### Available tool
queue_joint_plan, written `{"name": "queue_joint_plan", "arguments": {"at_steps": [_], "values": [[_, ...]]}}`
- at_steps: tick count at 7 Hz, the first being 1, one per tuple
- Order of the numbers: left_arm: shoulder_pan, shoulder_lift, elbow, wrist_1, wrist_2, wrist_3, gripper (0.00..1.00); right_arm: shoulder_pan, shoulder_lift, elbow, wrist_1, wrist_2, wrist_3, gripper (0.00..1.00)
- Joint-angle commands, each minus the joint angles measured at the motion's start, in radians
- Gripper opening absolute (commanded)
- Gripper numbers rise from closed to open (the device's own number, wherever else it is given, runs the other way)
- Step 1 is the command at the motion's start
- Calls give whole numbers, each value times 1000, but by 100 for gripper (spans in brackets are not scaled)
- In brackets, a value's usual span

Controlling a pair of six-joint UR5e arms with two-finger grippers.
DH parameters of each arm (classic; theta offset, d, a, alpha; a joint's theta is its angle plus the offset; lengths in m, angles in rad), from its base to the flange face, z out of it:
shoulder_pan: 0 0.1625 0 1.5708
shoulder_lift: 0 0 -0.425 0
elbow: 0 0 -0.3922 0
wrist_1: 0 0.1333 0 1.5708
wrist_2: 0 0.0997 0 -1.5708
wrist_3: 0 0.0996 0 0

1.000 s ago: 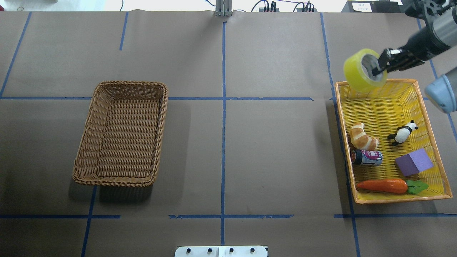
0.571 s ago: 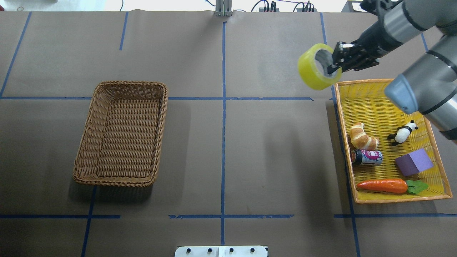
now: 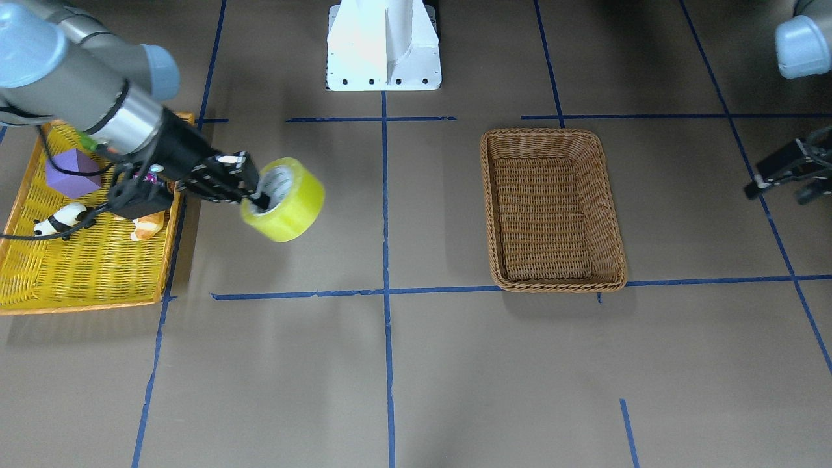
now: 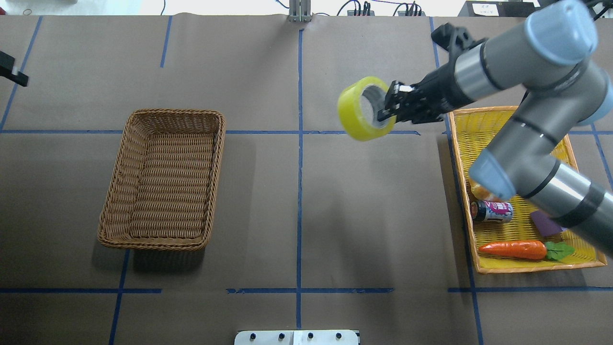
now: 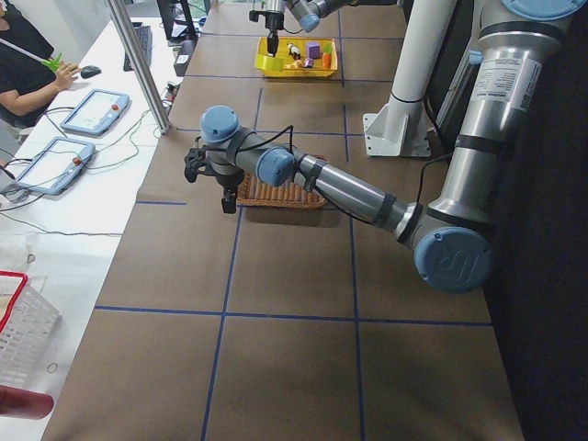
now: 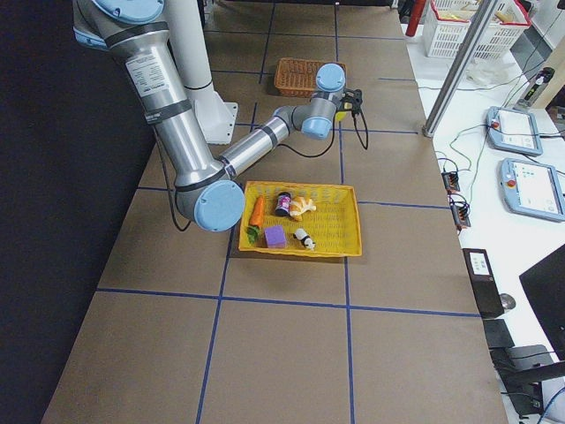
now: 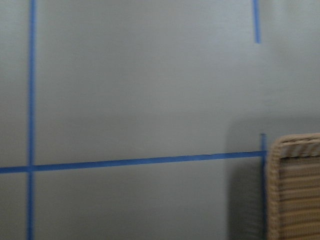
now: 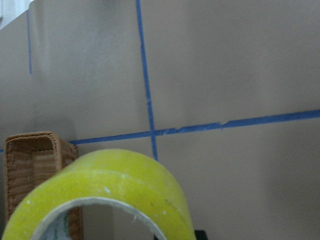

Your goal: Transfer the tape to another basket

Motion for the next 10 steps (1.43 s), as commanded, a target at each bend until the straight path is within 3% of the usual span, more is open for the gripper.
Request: {"name": "queue_joint_plan", "arguments": {"at_steps": [1,4,5,7,9,10], "values": [[94,11,-26,-271,-51,-384,100,-127,-21,47,182,-95,240,0],[226,11,-25,-689,-55,-884,100,-214,-64,204,191,-133,321,1],[298,11,-23,-798,-43,-1010,100,-257,-83,209,284,-196,335,1],[399,-1,-25,-1071,93,-1292,100,-358,-152,201,491,-328,373,1],[532,-18,-26,-1322,310,-1547,100,-402,-152,190,561,-339,394,2],[582,-58,-26,-1395,384,-1646,100,-432,-152,169,649,-383,408,2]]}}
